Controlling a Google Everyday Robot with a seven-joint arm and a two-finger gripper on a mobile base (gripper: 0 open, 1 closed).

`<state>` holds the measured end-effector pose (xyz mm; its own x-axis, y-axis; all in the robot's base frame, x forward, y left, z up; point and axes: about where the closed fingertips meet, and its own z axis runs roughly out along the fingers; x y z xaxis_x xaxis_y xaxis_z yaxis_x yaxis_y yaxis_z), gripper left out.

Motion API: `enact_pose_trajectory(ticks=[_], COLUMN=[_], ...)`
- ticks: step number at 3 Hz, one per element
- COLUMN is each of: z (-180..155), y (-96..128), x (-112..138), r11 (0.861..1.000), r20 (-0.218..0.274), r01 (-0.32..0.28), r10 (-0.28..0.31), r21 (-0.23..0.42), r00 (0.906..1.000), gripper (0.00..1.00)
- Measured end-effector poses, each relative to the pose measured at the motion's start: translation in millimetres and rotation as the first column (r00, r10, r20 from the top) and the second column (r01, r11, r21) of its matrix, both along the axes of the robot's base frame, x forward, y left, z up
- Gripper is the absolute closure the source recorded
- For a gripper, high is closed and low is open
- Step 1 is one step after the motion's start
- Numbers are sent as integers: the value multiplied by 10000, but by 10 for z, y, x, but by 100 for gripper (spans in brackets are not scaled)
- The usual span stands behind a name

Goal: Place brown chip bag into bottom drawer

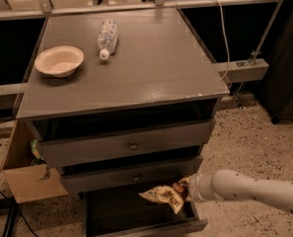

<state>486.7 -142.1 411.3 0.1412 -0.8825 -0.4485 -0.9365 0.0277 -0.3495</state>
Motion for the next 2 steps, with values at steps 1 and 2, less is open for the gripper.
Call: enact_pose_trajectory(ticks=[1, 2], z=[-253, -333], y=[-60, -42], x=[93, 94], r11=[9991, 9988], r20=[266, 317], r01=[-373, -430], r10=[378, 437], r21=[-193, -223], r00=[9989, 9985], gripper=[100, 100])
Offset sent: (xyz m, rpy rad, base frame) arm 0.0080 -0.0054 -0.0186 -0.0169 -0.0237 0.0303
